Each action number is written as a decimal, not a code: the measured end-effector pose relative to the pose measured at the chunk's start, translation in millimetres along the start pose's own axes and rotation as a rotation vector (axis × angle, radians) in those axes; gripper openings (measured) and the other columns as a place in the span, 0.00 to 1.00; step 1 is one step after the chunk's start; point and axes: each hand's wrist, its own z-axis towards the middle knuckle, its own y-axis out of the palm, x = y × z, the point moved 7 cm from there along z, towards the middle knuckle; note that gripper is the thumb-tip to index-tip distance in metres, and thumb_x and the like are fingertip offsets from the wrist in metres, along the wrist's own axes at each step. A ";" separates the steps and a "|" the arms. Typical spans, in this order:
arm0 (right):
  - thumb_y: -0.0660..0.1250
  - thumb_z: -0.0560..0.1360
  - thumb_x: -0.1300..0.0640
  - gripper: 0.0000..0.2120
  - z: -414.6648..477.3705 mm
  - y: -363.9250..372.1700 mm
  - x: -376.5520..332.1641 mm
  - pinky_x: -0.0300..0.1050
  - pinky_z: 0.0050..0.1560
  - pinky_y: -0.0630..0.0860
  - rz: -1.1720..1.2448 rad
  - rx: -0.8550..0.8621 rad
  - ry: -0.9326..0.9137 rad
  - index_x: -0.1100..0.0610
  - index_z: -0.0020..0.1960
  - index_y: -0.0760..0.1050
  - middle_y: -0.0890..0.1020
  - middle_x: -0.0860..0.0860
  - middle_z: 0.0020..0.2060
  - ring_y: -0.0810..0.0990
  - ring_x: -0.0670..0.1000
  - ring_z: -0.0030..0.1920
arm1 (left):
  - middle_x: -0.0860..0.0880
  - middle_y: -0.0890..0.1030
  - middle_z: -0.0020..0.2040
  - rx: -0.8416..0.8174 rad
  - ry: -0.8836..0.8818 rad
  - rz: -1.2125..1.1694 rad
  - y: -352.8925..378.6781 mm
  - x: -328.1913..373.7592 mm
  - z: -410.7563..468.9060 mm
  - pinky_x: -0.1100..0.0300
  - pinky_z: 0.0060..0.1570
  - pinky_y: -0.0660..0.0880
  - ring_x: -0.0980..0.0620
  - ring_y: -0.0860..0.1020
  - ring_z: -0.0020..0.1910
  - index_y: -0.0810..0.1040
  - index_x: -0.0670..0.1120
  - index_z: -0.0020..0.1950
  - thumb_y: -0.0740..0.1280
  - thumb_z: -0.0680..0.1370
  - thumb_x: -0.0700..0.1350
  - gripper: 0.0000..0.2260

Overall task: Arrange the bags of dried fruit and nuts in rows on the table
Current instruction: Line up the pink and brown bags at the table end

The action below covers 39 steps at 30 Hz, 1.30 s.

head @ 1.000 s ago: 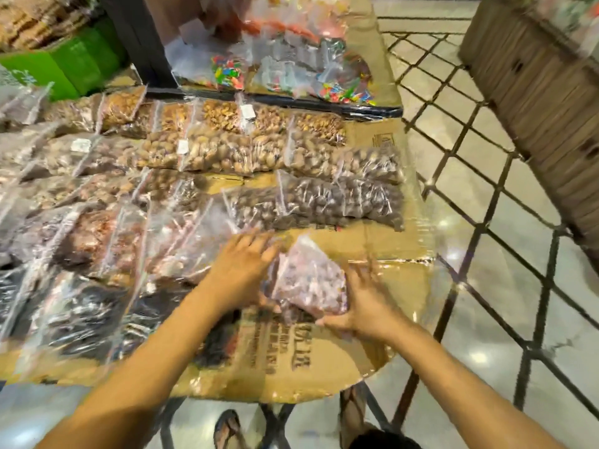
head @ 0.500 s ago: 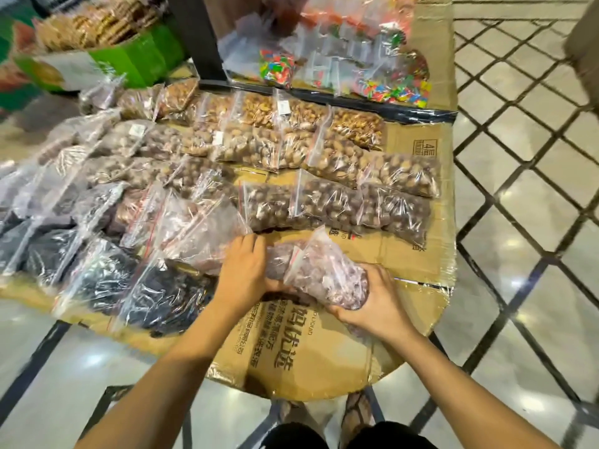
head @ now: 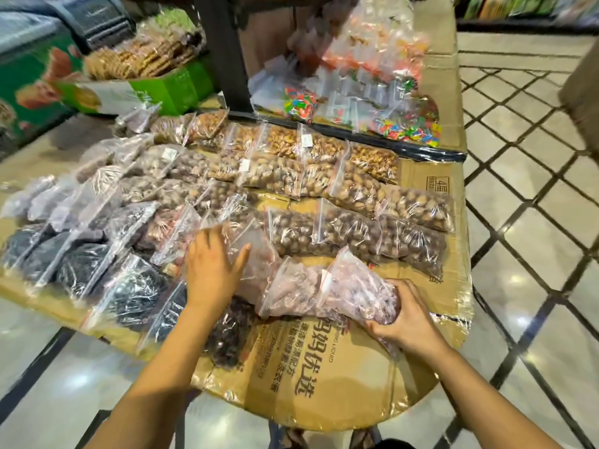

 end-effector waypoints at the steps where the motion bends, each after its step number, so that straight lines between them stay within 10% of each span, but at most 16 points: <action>1: 0.75 0.54 0.39 0.45 3.4 0.7 -2.6 0.39 0.55 0.63 -0.030 -0.040 0.004 0.54 0.66 0.65 0.67 0.47 0.56 0.65 0.46 0.61 | 0.36 0.75 0.56 -0.011 -0.029 -0.031 -2.0 -4.9 5.2 0.46 0.52 0.72 0.36 0.75 0.54 0.72 0.36 0.63 0.69 0.76 0.52 0.23; 10: 0.69 0.54 0.27 0.60 39.1 13.1 -99.3 0.50 0.73 0.51 -0.287 -0.254 -0.248 0.47 0.76 0.45 0.54 0.47 0.74 0.52 0.49 0.74 | 0.41 0.78 0.42 -0.032 0.041 -0.020 14.6 4.6 5.5 0.57 0.29 0.65 0.45 0.72 0.29 0.78 0.38 0.43 0.68 0.78 0.42 0.07; 18: 0.71 0.60 0.32 0.55 53.0 94.5 -130.1 0.51 0.69 0.63 -0.775 -0.376 -0.404 0.59 0.74 0.53 0.71 0.60 0.66 0.68 0.59 0.66 | 0.47 0.83 0.44 -0.073 -0.011 -0.327 0.2 -5.2 2.0 0.60 0.36 0.75 0.51 0.78 0.36 0.82 0.40 0.52 0.68 0.78 0.44 0.08; 31: 0.77 0.56 0.42 0.36 46.8 70.4 -105.8 0.42 0.50 0.70 -0.014 -0.097 -0.235 0.51 0.58 0.66 0.71 0.48 0.51 0.71 0.47 0.53 | 0.48 0.73 0.37 -0.472 -0.141 -0.557 15.9 36.1 -6.2 0.50 0.37 0.75 0.50 0.73 0.34 0.67 0.48 0.45 0.55 0.84 0.46 0.08; 35: 0.78 0.55 0.45 0.36 43.4 62.7 -99.4 0.41 0.49 0.70 0.104 -0.054 -0.201 0.51 0.56 0.63 0.72 0.49 0.52 0.72 0.47 0.54 | 0.36 0.79 0.49 -0.485 -0.244 -0.712 23.8 32.4 -8.5 0.37 0.51 0.77 0.43 0.78 0.44 0.69 0.49 0.48 0.55 0.84 0.47 0.07; 39: 0.79 0.57 0.46 0.38 42.8 61.5 -99.9 0.43 0.52 0.72 0.085 -0.087 -0.195 0.54 0.59 0.64 0.72 0.50 0.54 0.72 0.48 0.55 | 0.43 0.79 0.45 -0.389 -0.242 -0.561 21.8 13.3 -4.5 0.42 0.44 0.79 0.48 0.76 0.36 0.71 0.48 0.50 0.57 0.83 0.48 0.06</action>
